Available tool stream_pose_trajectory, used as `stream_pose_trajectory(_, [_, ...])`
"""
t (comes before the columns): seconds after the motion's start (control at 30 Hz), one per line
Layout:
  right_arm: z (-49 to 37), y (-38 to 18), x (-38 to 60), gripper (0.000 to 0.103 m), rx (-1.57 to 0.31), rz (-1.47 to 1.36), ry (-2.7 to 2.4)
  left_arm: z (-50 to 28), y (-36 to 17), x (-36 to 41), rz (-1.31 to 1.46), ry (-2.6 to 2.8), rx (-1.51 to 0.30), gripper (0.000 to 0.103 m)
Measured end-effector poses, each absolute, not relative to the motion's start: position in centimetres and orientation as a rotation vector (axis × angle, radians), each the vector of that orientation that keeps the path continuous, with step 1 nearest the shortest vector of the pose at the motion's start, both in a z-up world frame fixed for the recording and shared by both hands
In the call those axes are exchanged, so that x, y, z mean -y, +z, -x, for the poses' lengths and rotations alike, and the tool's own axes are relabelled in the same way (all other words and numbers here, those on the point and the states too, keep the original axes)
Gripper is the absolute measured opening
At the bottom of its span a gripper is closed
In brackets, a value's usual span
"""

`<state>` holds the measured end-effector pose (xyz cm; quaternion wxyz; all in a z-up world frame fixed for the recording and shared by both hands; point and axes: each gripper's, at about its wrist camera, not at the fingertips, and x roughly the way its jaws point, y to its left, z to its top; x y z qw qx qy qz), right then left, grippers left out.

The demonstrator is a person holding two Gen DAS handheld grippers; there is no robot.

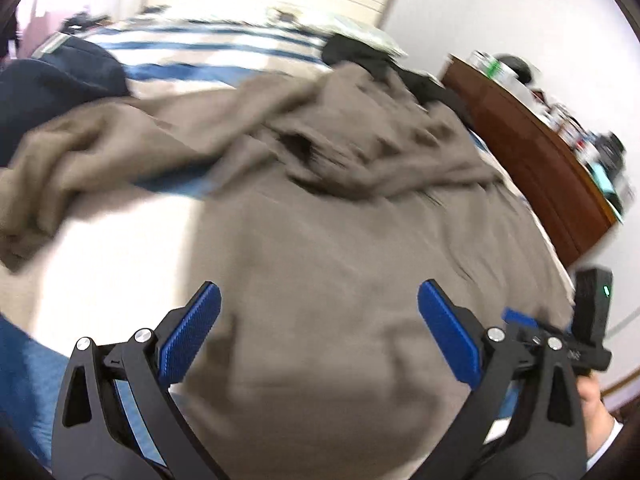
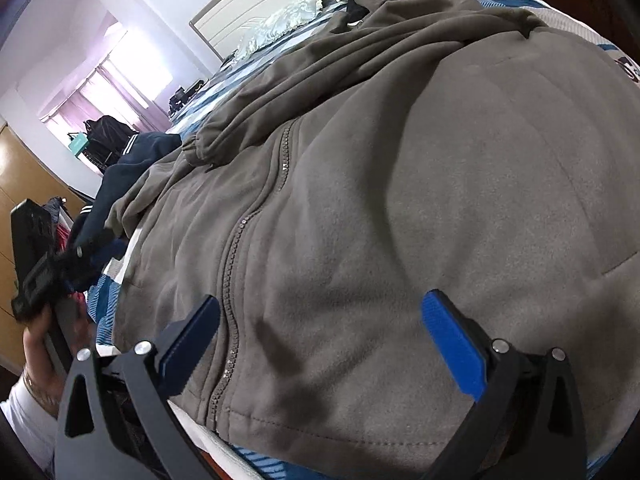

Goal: Fold large clothes
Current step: 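Reach the left tool to the other sleeve cuff and close on it, then carry the held sleeve with the left tool across the jacket front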

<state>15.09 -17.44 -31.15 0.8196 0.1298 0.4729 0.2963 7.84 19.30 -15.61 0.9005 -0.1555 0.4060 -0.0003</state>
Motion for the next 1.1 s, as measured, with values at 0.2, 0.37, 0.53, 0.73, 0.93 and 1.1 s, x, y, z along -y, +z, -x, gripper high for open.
stream_pose_trajectory(0.2, [-15.0,-31.1,17.6,0.099,-1.003,-0.267,0.629,-6.5,-14.6,-28.8,0.470,0.122,-0.828,0.097])
stream_pose_trajectory(0.37, [-15.1,-31.0,17.4,0.099,-1.006,-0.285,0.621,-6.0,-16.9,-34.3,0.734,0.144,-0.815,0.097])
stream_pose_trajectory(0.53, [-15.1,-31.0,17.3,0.099,-1.002,-0.282,0.620,-7.1,-19.2,-35.5,0.905,0.166,-0.746,0.097])
stream_pose_trajectory(0.73, [-14.9,-31.0,17.2,0.099,-0.993,-0.271,0.623,-8.3,-21.1,-37.9,1.122,0.296,-0.575,0.097])
stream_pose_trajectory(0.93, [-14.7,-31.0,16.9,0.099,-0.984,-0.241,0.628,-8.9,-22.5,-40.8,1.219,0.517,-0.490,0.094])
stream_pose_trajectory(1.1, [-14.8,-30.9,16.9,0.099,-0.984,-0.246,0.635,-10.8,-21.8,-40.6,1.116,0.558,-0.561,0.023])
